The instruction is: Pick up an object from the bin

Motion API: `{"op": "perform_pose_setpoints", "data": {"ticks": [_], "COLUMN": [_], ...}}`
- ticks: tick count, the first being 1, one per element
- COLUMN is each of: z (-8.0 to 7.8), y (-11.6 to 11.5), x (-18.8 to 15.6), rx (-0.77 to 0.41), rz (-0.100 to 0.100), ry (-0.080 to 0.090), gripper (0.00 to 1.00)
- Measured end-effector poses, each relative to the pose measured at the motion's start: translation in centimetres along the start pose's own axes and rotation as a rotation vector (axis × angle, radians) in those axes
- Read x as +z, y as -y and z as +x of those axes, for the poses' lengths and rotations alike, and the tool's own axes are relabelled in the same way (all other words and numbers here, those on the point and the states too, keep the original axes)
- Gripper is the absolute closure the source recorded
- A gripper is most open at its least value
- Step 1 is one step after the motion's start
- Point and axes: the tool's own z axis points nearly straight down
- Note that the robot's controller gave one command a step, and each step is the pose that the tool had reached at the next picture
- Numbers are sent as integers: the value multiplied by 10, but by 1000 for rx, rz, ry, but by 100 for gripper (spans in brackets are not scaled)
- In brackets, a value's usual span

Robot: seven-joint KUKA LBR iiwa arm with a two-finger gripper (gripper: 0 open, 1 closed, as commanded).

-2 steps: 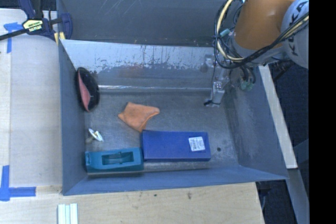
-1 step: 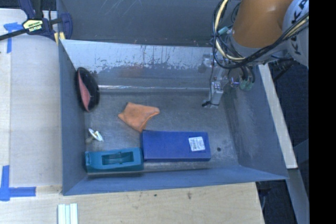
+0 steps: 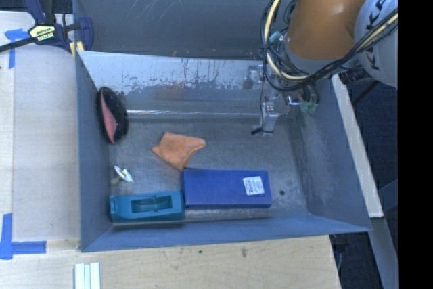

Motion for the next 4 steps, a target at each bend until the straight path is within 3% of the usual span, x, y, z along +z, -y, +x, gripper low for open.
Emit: {"op": "perform_pose_setpoints", "data": {"ticks": [1,2,3,4], "z": [-2,2,28,28], "y": [-25,-79,-87,-87], "x": [73,109,136,136], "rx": [-56,-106,-80,-80], "rz": [-2,-1,-2,-2], "ry": [-12,-20,-16,-16], "gripper": [0,0,100,100]}}
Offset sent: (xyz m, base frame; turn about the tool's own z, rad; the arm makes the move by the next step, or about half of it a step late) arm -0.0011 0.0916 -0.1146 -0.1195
